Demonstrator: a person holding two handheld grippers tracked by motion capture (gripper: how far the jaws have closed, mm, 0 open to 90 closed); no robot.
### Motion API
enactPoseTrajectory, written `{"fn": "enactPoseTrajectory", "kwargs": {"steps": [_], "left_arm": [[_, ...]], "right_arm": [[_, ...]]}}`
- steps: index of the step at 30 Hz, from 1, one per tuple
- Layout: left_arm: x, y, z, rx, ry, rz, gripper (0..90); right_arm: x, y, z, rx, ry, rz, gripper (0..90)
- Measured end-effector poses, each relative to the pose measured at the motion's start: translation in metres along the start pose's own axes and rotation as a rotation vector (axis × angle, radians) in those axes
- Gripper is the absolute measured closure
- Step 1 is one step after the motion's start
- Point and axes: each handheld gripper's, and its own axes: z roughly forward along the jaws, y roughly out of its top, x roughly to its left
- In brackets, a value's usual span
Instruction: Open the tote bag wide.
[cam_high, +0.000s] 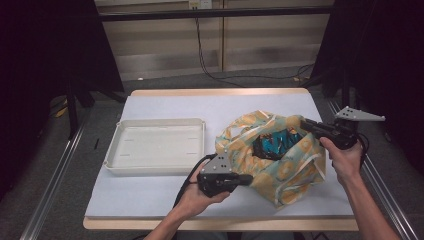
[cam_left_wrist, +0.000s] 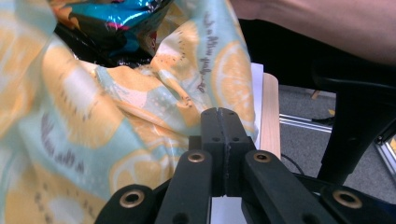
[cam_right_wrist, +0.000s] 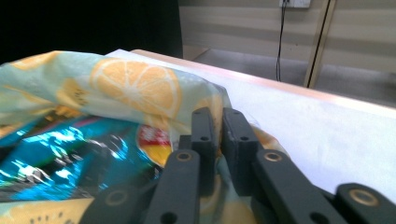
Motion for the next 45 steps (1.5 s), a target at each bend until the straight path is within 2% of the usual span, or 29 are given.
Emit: {"fn": "enactPoseTrajectory", "kwargs": {"steps": [2,3,6,8,12,15,21,25,26,29,33,37,38,39,42,43,44,45], "left_arm": [[-0.001,-0.002,0.001,-0.004,-0.018,-0.011,90.0],[-0.003,-0.003,0.002,0.024,-0.009,0.013,90.0],[-0.003,-0.007,0.004,0.037,-0.01,0.015,90.0],[-0.001,-0.006,0.004,0.021,-0.005,-0.003,90.0],[0.0,0.0,0.006,0.0,0.001,-0.005,90.0],[0.002,0.001,0.009,-0.022,0.003,-0.021,90.0],[0.003,0.005,0.008,-0.049,-0.002,-0.023,87.6],[0.003,0.01,0.005,-0.061,0.011,-0.016,79.5],[0.003,0.011,0.004,-0.069,0.011,-0.015,77.3],[0.003,0.016,-0.001,-0.085,0.021,-0.013,73.2],[0.004,0.023,-0.01,-0.113,0.02,-0.019,67.0],[0.005,0.032,-0.016,-0.14,0.038,-0.013,64.1],[0.006,0.035,-0.019,-0.132,0.054,-0.005,62.4],[0.007,0.037,-0.019,-0.155,0.045,-0.013,62.0],[0.013,0.045,-0.021,-0.155,0.038,-0.007,64.6],[0.017,0.048,-0.02,-0.145,0.031,-0.003,73.5],[0.019,0.049,-0.019,-0.143,0.029,-0.002,73.5],[0.021,0.053,-0.017,-0.134,0.06,-0.005,74.1]], "right_arm": [[-0.003,-0.004,0.0,0.011,-0.034,-0.005,84.1],[-0.003,-0.004,0.0,0.011,-0.034,-0.005,84.1],[-0.011,-0.009,0.0,0.018,-0.047,0.006,88.2],[-0.016,-0.013,-0.002,0.021,-0.081,0.006,89.6],[-0.023,-0.021,-0.003,0.036,-0.106,0.007,89.5],[-0.023,-0.029,-0.001,0.038,-0.062,0.032,88.1],[-0.017,-0.027,-0.004,0.019,-0.046,0.021,78.7],[-0.015,-0.02,-0.014,0.007,-0.048,0.019,66.7],[-0.013,-0.017,-0.018,-0.011,-0.063,0.024,54.4],[-0.009,-0.015,-0.022,-0.02,-0.047,0.022,49.8],[0.006,-0.01,-0.028,-0.035,-0.045,-0.015,45.7],[0.01,-0.006,-0.032,-0.057,-0.045,-0.019,43.8],[0.012,-0.004,-0.034,-0.06,-0.037,-0.017,43.8],[0.013,-0.003,-0.038,-0.065,-0.023,-0.017,43.9],[0.015,-0.003,-0.042,-0.068,-0.024,-0.022,45.4],[0.017,-0.005,-0.045,-0.07,-0.01,-0.022,47.6],[0.017,-0.005,-0.045,-0.07,-0.01,-0.022,47.6],[0.018,-0.008,-0.046,-0.072,-0.001,-0.019,50.3]]}}
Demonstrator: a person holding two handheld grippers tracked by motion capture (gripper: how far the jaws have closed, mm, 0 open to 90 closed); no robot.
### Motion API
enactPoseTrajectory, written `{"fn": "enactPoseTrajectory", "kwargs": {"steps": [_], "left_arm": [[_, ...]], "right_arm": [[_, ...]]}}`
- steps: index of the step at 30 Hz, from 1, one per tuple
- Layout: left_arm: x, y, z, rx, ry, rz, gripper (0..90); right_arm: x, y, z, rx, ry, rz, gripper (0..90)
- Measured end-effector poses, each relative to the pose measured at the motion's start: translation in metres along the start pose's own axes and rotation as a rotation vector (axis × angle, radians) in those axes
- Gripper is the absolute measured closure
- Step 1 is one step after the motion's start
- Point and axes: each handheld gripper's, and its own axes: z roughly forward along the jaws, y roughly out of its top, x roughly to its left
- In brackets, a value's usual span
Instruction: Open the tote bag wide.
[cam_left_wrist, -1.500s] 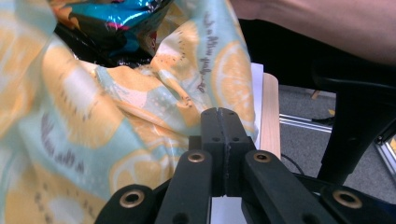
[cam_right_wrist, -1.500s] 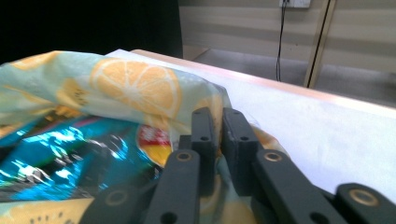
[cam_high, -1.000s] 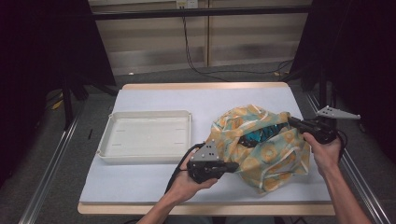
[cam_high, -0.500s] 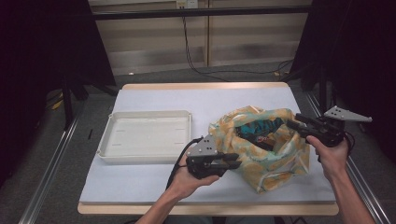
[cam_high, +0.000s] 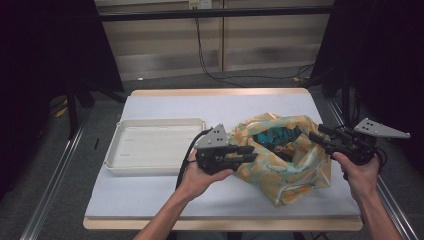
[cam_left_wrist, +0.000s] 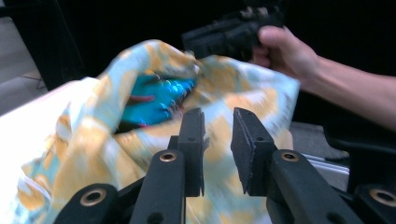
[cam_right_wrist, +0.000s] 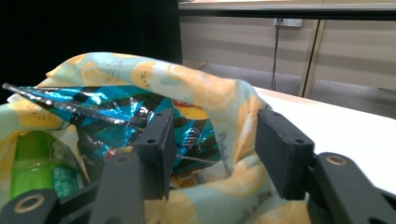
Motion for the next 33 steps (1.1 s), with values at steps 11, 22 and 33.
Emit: {"fn": "enactPoseTrajectory", "kwargs": {"steps": [11,22,33], "left_arm": [[0.015,0.018,0.039,-0.023,0.03,-0.023,64.7],[0.024,0.015,0.07,0.04,0.049,-0.007,46.6],[0.029,0.017,0.095,0.068,0.092,-0.011,36.1]], "right_arm": [[0.001,-0.006,0.003,-0.001,0.021,0.012,51.7],[0.0,-0.007,0.003,0.004,0.023,0.02,51.5],[-0.003,-0.008,0.003,0.012,0.021,0.017,50.3]]}}
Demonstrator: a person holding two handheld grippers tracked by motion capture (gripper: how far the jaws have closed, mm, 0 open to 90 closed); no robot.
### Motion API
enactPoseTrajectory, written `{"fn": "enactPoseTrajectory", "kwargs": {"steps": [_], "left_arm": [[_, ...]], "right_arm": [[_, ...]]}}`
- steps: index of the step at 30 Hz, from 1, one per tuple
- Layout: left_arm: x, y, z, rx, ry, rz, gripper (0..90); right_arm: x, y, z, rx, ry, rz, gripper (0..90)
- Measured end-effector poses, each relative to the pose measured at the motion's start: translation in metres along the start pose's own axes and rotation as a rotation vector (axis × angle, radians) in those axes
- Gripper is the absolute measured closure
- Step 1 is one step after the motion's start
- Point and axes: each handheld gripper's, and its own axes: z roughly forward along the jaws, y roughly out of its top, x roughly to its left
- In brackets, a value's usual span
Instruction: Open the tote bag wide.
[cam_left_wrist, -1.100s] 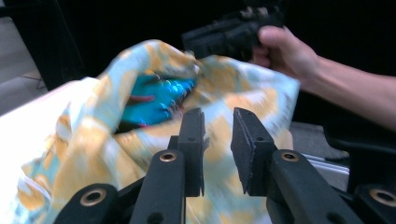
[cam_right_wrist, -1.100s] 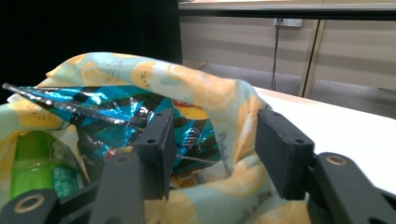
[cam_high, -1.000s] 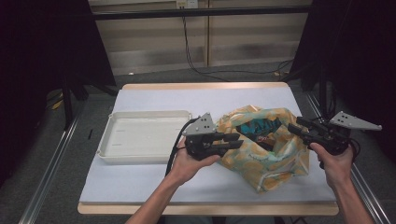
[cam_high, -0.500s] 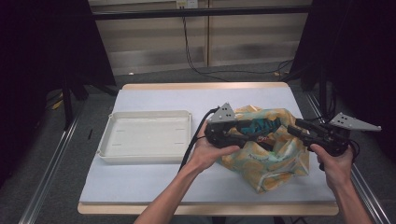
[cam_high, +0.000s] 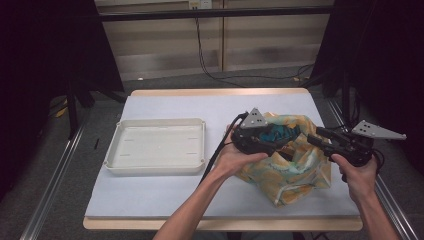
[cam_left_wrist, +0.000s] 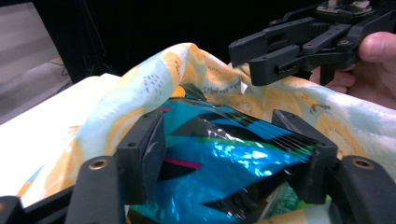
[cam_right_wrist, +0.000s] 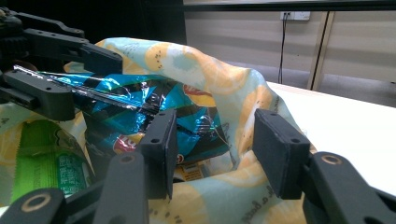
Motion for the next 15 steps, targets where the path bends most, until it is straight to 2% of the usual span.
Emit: {"fn": "enactPoseTrajectory", "kwargs": {"steps": [2,4,5,7,9,10,11,15], "left_arm": [[0.0,-0.001,0.003,0.032,0.042,0.038,37.8],[0.001,-0.002,0.003,0.03,0.05,0.028,43.7],[0.001,-0.001,0.002,0.025,0.046,0.026,51.4],[0.0,0.001,-0.002,0.02,0.063,0.054,69.6],[0.002,0.004,-0.007,0.009,0.035,0.036,83.0],[0.004,0.005,-0.01,0.005,0.04,0.028,88.0],[0.005,0.006,-0.013,0.003,0.026,0.023,89.6],[0.006,0.006,-0.023,-0.016,0.013,0.016,90.0]], "right_arm": [[-0.001,0.0,0.0,-0.004,-0.001,-0.001,50.3],[-0.001,0.0,0.0,-0.003,-0.002,-0.004,50.4],[-0.001,0.0,0.0,-0.002,-0.001,-0.002,50.3],[-0.001,0.0,-0.001,0.001,-0.002,-0.004,50.2],[-0.002,-0.001,-0.001,0.004,-0.004,-0.008,50.3],[-0.002,-0.001,-0.001,0.006,-0.007,-0.009,50.3],[-0.003,-0.001,-0.001,0.007,-0.008,-0.009,49.9],[-0.002,-0.002,0.001,0.009,-0.007,-0.008,48.1]]}}
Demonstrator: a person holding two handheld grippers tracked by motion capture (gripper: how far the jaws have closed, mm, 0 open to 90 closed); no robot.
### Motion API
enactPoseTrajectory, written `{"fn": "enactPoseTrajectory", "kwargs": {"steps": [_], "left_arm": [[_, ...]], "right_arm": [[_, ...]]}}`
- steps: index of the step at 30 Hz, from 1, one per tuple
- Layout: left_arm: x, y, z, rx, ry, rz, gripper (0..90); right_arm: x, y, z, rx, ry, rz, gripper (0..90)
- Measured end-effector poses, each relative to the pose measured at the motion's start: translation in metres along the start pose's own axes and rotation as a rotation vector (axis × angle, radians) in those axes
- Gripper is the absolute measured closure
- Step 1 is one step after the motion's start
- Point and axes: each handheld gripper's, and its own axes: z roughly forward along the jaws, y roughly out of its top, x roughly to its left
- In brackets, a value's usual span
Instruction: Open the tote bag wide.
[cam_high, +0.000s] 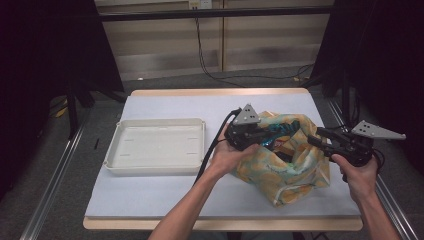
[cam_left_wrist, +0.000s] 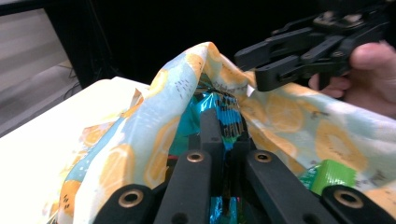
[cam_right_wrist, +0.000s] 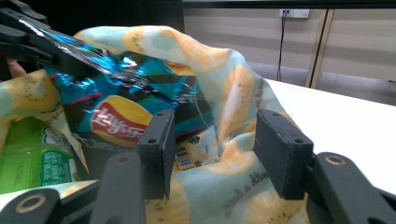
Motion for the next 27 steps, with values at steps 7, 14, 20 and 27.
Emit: {"fn": "enactPoseTrajectory", "kwargs": {"steps": [7,14,20,27], "left_arm": [[-0.001,0.006,-0.024,-0.058,-0.03,-0.011,90.0],[-0.009,0.009,-0.042,-0.081,-0.058,0.017,90.0],[-0.016,0.01,-0.051,-0.089,-0.086,0.034,90.0],[-0.018,0.014,-0.061,-0.116,-0.108,0.04,90.0]], "right_arm": [[0.002,0.002,0.0,-0.005,0.001,-0.006,44.4],[0.004,0.007,0.001,-0.001,0.008,-0.024,58.7],[0.004,0.008,-0.001,-0.035,-0.007,-0.018,83.4],[-0.005,0.005,-0.003,-0.055,-0.048,0.016,90.0]]}}
